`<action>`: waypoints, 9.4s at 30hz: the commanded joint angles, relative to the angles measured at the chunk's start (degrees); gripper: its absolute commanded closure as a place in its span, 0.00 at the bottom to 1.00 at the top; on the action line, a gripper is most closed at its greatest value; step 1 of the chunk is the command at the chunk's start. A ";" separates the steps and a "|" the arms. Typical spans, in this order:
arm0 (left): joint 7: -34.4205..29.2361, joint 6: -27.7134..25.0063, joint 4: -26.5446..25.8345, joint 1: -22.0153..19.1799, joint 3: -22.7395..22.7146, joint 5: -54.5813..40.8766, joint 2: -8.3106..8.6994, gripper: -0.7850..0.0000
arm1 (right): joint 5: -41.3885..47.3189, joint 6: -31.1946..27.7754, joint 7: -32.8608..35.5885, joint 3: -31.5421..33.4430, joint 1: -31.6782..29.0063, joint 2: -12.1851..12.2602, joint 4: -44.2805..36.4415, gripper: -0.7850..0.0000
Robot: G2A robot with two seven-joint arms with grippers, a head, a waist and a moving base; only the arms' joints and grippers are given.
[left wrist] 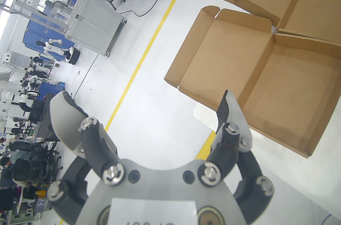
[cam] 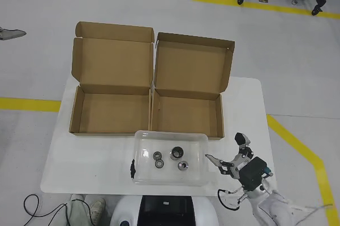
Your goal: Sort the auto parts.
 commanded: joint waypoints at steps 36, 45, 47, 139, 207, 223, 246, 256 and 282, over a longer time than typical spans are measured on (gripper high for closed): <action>0.00 0.00 0.00 0.00 0.00 0.00 0.00 0.00 | 0.26 -17.73 27.55 -17.74 23.95 1.03 13.06 0.00; 0.00 0.00 0.00 0.00 0.00 0.00 0.00 0.00 | 0.26 -17.73 27.55 -17.74 23.95 1.03 13.06 0.00; 0.00 0.00 0.00 0.00 0.00 0.00 0.00 0.00 | 0.26 -17.73 27.55 -17.74 23.95 1.03 13.06 0.00; 0.00 0.00 0.00 0.00 0.00 0.00 0.00 0.00 | 5.47 -5.52 49.93 -29.02 31.33 2.55 18.59 1.00; 0.00 0.00 0.00 0.00 0.00 0.00 0.00 0.00 | 12.95 -12.91 -23.22 -28.22 42.92 2.07 16.46 1.00; 0.00 0.00 0.00 0.00 0.00 0.00 0.00 0.00 | 13.02 -14.22 -21.31 -24.86 42.06 2.55 13.90 1.00; 0.00 0.00 0.00 0.00 0.00 0.00 0.00 0.00 | 10.42 -8.11 3.51 -23.13 37.84 3.53 22.09 1.00; 0.00 0.00 0.00 0.00 0.00 0.00 0.00 0.00 | 22.71 -2.68 24.79 -28.31 47.07 1.57 32.15 1.00; 0.00 0.00 0.00 0.00 0.00 0.00 0.00 0.00 | 21.61 10.61 43.26 -39.34 59.89 -3.28 45.99 0.99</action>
